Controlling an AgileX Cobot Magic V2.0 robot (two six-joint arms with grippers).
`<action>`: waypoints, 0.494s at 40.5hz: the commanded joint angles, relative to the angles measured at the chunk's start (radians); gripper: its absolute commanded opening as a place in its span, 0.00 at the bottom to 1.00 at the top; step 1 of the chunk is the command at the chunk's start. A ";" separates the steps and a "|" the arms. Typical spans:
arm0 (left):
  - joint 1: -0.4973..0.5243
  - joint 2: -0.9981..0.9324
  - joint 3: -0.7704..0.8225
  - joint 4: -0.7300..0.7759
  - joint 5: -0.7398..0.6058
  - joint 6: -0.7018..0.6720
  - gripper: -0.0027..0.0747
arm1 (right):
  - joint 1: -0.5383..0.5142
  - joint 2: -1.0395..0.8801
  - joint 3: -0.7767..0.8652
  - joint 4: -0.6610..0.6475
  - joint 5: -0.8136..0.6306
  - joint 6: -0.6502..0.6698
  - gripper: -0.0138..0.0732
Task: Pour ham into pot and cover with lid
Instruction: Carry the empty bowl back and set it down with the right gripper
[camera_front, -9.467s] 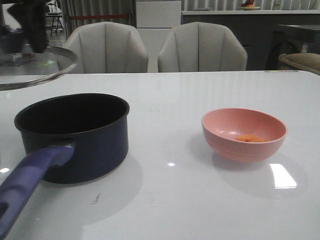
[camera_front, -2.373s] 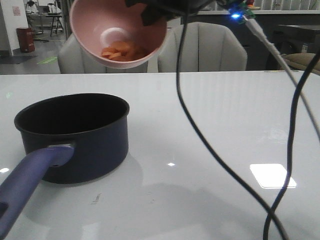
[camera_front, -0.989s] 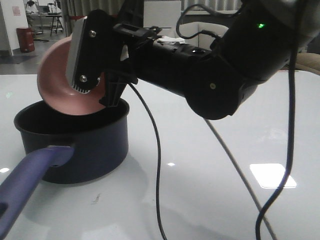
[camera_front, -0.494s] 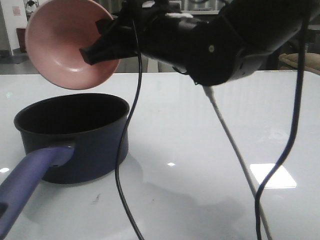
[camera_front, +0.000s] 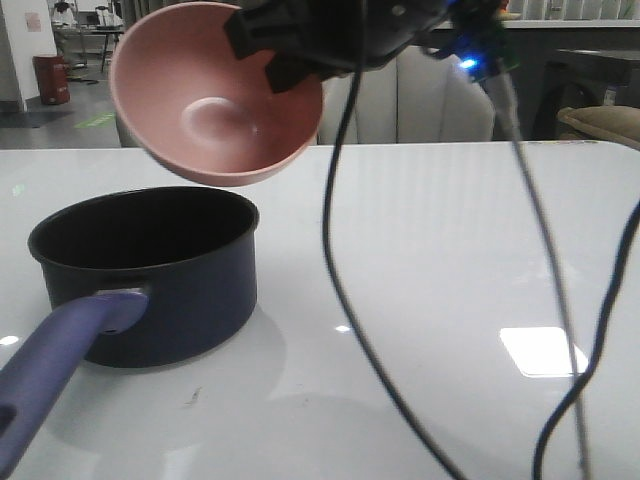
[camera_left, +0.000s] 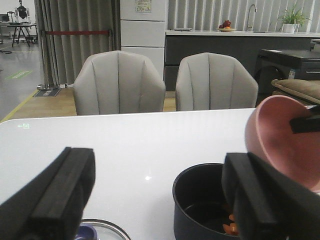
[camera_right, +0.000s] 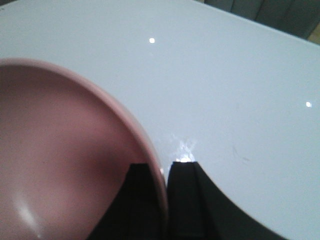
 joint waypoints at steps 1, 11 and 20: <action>-0.008 0.012 -0.024 -0.008 -0.073 0.000 0.76 | -0.058 -0.107 -0.032 0.010 0.094 0.005 0.32; -0.008 0.012 -0.024 -0.008 -0.073 0.000 0.76 | -0.274 -0.143 -0.032 0.033 0.362 0.021 0.32; -0.008 0.012 -0.024 -0.008 -0.073 0.000 0.76 | -0.434 -0.107 -0.032 0.034 0.471 0.021 0.32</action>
